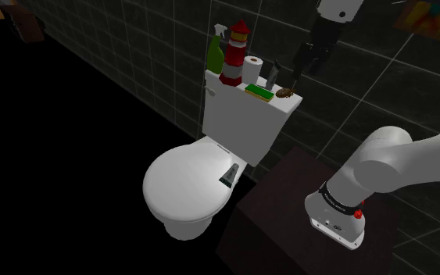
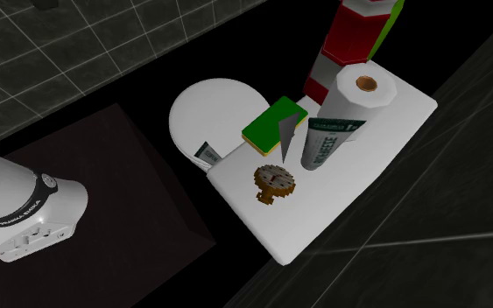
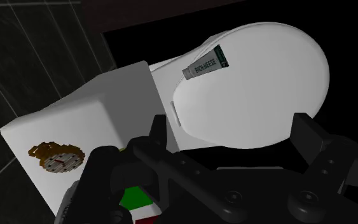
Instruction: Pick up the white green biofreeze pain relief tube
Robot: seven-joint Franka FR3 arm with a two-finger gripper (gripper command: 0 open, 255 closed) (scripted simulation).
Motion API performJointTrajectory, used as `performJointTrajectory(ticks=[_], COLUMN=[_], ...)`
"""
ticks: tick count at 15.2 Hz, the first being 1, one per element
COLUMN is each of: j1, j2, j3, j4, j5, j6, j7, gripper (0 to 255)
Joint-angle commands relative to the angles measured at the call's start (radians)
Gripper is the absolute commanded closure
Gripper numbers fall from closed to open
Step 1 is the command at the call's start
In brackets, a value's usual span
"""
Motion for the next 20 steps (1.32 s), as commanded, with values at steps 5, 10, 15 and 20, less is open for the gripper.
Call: performJointTrajectory(ticks=[5, 10, 15, 20], j1=[-0.039, -0.087, -0.131, -0.171], j2=[0.092, 0.221, 0.357, 0.498], j3=[-0.022, -0.051, -0.083, -0.116], j4=[-0.002, 0.021, 0.070, 0.142], j5=[-0.035, -0.074, -0.107, -0.131], j6=[0.128, 0.277, 0.409, 0.521], j7=[0.022, 0.053, 0.088, 0.123], gripper=[0, 0, 0, 0])
